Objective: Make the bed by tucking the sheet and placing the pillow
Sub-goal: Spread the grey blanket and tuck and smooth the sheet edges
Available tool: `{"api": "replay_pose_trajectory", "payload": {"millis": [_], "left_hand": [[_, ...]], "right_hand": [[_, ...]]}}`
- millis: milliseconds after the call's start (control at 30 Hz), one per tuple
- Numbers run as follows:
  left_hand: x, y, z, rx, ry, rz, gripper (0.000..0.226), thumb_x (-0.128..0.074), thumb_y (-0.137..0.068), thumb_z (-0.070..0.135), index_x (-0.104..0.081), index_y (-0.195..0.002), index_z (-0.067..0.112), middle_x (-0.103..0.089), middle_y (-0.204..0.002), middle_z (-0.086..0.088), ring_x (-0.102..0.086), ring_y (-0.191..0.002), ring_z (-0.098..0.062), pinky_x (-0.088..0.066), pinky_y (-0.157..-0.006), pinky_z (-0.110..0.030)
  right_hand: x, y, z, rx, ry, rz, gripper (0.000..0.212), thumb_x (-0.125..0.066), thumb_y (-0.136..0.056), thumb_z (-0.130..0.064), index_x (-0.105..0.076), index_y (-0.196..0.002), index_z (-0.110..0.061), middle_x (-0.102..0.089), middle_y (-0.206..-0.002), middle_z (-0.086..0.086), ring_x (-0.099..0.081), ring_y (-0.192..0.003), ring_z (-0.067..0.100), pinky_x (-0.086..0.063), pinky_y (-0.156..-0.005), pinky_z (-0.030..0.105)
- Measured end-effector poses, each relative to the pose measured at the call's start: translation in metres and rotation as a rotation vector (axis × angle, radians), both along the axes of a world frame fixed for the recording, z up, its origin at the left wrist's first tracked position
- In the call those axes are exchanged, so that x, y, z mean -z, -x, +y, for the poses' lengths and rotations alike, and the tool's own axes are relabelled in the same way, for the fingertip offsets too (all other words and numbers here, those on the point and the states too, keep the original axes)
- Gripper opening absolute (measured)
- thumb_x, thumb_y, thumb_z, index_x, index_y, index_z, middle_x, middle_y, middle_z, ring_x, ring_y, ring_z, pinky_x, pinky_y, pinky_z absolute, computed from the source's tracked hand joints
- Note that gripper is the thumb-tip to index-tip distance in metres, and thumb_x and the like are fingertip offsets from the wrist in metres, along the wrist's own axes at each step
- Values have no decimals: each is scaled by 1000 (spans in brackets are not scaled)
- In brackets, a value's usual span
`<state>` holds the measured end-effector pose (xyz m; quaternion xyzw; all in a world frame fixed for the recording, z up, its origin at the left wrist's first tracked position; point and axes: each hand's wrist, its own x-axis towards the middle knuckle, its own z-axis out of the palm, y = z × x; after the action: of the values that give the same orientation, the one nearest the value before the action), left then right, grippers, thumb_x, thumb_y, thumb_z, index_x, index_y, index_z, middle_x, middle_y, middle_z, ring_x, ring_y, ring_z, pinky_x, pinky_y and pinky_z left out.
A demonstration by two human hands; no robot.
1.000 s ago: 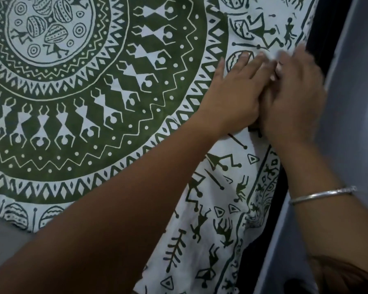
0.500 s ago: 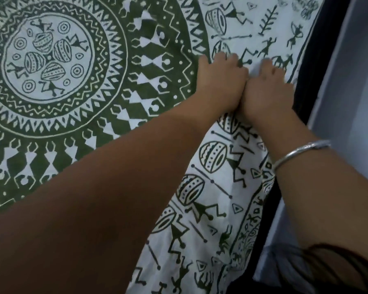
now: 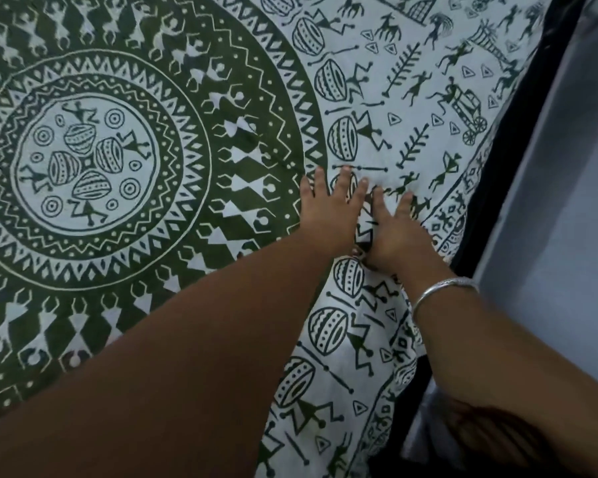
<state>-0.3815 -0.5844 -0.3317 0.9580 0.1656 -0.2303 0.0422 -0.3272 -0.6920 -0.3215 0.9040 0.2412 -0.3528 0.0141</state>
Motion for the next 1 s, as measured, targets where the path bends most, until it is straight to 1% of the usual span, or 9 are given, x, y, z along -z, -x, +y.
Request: {"api": "replay_pose_trajectory", "payload": {"millis": [400,500,600,667,700,767,833,900,1000], "left_hand": [[-24,-10,-6,7,-42,175,110,-58,-79,63,19,-147,24,21,-155,-14,8,-139,-51,2,-108,-64],[-45,-17,1,73,-29,198,116,-61,-71,70,12,-148,25,9,-157,-15,-4,-138,-51,-3,-110,-63],[-61,-17,18,84,-1,22,95,-50,-73,74,-12,-148,31,-17,-155,-10,-22,-135,-44,-5,-110,-65],[-59,-17,28,19,-14,-95,79,-40,-80,68,-16,-148,34,-18,-156,-8,-18,-139,-41,-3,-109,-67],[-54,-20,29,-9,-19,-107,76,-34,-82,66,-12,-148,36,-11,-158,-7,-11,-141,-42,0,-110,-66],[-40,-30,27,-21,-5,-118,73,-20,-84,65,-1,-148,38,1,-159,-7,1,-141,-46,4,-108,-66],[-27,-44,25,4,-24,-136,71,-12,-84,65,6,-147,37,6,-159,-7,9,-140,-49,5,-107,-68],[-17,-55,25,18,-53,-176,69,-12,-88,63,2,-149,35,5,-159,-6,9,-139,-50,4,-107,-68],[-13,-90,30,68,-82,-228,67,-14,-90,60,-3,-150,32,0,-159,-2,6,-141,-47,6,-106,-67]], "right_hand": [[-22,-10,0,-69,48,114,112,-70,-83,-35,22,-146,-33,21,-154,21,-15,-139,49,-35,-104,51],[-47,-21,1,-148,109,115,114,-71,-79,-45,18,-148,-27,11,-153,29,-28,-134,50,-39,-101,49],[-69,-27,8,-272,62,-76,82,-62,-83,-42,-22,-147,-10,-35,-141,33,-47,-120,42,-42,-93,46],[-73,-35,10,-282,-136,-291,49,-62,-80,-33,-53,-123,-9,-58,-113,19,-53,-101,35,-42,-81,42],[-71,-40,10,-256,-270,-363,43,-61,-81,-31,-57,-119,-11,-59,-110,17,-53,-98,35,-41,-78,43],[-58,-52,6,-306,-423,-330,50,-52,-88,-36,-47,-135,-19,-49,-133,15,-45,-119,38,-37,-93,50],[-37,-68,0,-426,-430,-222,57,-39,-95,-46,-26,-148,-30,-24,-155,7,-18,-142,34,-15,-113,52],[-15,-93,-5,-500,-412,-239,61,-33,-95,-53,-15,-150,-35,-13,-159,2,-6,-146,31,-1,-115,52],[-2,-131,-4,-471,-433,-343,62,-30,-93,-56,-17,-149,-34,-18,-158,2,-12,-145,31,-1,-111,59]]}}
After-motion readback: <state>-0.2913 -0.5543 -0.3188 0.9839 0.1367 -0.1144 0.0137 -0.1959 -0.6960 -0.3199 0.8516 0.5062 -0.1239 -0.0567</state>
